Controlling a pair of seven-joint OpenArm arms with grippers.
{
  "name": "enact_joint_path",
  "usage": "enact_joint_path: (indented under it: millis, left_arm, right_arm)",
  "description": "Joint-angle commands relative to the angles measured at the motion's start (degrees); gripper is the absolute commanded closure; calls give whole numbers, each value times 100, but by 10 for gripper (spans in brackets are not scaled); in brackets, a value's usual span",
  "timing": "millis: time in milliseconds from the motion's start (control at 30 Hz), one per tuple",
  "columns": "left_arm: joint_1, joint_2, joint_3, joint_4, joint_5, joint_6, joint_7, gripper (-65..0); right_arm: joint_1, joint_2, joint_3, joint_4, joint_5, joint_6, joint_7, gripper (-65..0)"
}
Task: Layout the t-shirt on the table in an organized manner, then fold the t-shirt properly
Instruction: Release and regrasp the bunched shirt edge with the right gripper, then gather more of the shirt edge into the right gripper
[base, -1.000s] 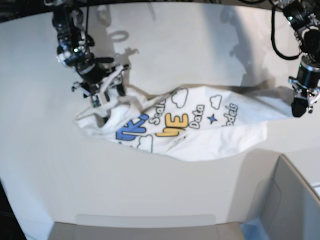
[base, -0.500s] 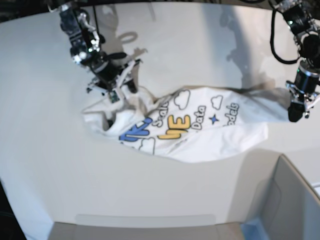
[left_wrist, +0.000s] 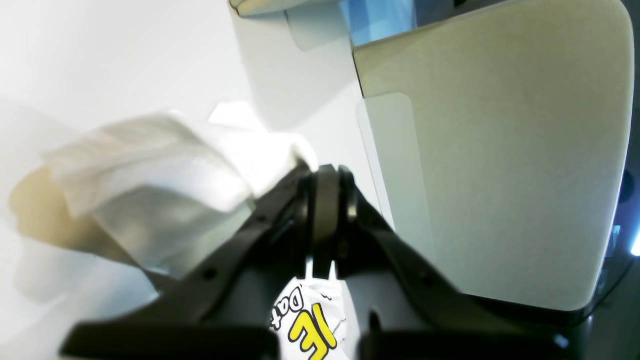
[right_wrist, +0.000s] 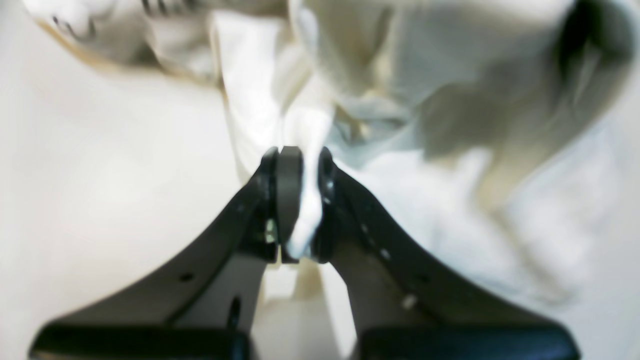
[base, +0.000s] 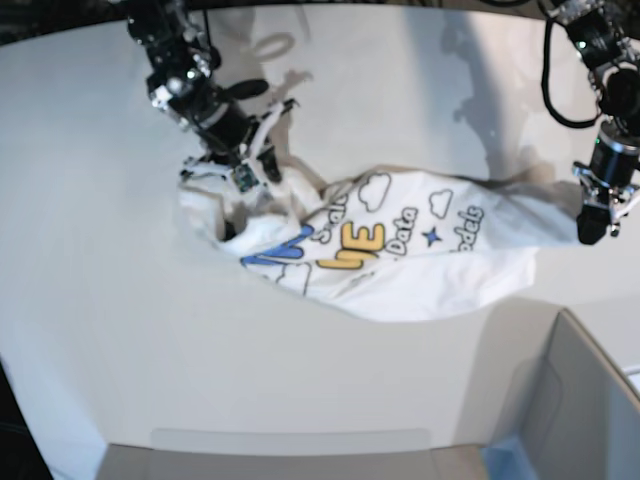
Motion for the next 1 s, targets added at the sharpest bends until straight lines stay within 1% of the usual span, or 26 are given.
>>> enact_joint_path:
  millis: [0,100,167,233,300,400,467,533,633,667,733,767,900,967]
  left_arm:
    - [-35,-116,-31,77,-222,90,58,0]
    - [-35,-125,-31,77,-222,90,58,0]
    - [-17,-133,-31,77,-222,90,67,0]
    - [0,-125,-31,77,-222,90,76,0]
    - [0,-116,-31,77,-222,90,85,0]
    - [0,-116,48,86,-222,90,85,0]
    - [9,-125,75,86,-222,90,93,0]
    - [9,-125,92,86,-222,90,102,0]
    - [18,-116,101,86,-222,90,120,0]
    - [18,-116,101,86,-222,90,120,0]
    - [18,-116,180,86,-222,90,120,0]
    - [18,-116,207,86,-222,90,111,0]
    - [0,-98,259,86,-222,90,111,0]
    - [0,-107,295,86,-222,90,102,0]
  right_arm:
    - [65,-29,107,164,-3,-26,173,0]
    - [48,-152,468,498,-3,-26,173,0]
    - [-49,-179,617,744,-3,9,173,0]
    - [-49,-144,573,727,-3,26,138,0]
    - [39,-117,424,401,-47,26,32,0]
    - [-23,129,169,305,-39,26,-311,0]
    - [-225,270,151,270,-47,18,-293,0]
    - [-304,402,441,120,-39,-18,-161,0]
    - [-278,437,1109,-249,-39,0,-65,0]
    - [-269,445,1224,-337,-39,9,-65,0]
    - [-278,586,1259,-425,-47,9,-47,0]
    - [-313,683,1241,-425,-47,9,-47,-32]
    - [-568,850,995,-355,-47,9,-12,-229]
    - [-708,903,916,-144,-47,9,-3,-296]
